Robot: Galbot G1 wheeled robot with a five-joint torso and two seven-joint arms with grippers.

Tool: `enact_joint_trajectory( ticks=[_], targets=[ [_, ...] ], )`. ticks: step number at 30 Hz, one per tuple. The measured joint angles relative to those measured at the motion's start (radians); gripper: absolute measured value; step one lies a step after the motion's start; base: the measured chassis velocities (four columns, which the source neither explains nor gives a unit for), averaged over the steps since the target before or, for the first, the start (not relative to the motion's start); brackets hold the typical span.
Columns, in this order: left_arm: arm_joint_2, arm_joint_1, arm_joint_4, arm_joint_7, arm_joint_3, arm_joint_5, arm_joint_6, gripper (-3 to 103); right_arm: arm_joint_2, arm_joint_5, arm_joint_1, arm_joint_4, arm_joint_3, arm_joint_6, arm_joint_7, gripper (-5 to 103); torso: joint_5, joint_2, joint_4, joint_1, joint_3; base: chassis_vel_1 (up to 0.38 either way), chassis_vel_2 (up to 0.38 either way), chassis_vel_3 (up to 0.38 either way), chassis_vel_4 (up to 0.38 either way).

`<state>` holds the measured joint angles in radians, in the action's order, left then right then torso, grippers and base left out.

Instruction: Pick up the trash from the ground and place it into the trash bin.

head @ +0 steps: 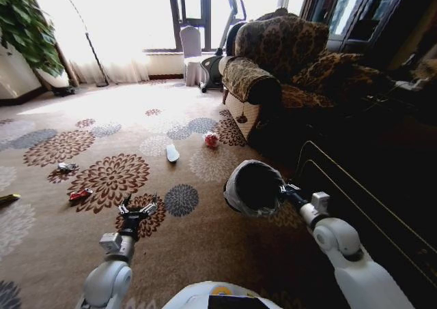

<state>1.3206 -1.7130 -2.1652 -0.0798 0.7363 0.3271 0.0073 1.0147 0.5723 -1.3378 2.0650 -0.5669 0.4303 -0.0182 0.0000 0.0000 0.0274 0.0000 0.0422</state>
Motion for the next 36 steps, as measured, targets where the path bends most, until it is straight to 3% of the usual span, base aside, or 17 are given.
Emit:
enact_joint_trajectory(
  ticks=[26, 36],
  targets=[
    [0.032, -0.024, -0.061, 0.003, 0.022, -0.009, -0.011, 100, -0.06, 0.045, 0.003, 0.06, 0.006, 0.022, 0.0, 1, 0.0, 0.0, 0.0, 0.0, 0.0, 0.0, 0.0, 0.0, 0.0],
    [0.036, -0.021, -0.058, 0.003, 0.018, -0.025, -0.009, 100, -0.042, 0.039, 0.02, 0.055, 0.025, 0.025, 0.0, 1, -0.0001, 0.0, 0.0001, 0.0, 0.0, 0.0, 0.0, 0.0, 0.0]
  ],
)
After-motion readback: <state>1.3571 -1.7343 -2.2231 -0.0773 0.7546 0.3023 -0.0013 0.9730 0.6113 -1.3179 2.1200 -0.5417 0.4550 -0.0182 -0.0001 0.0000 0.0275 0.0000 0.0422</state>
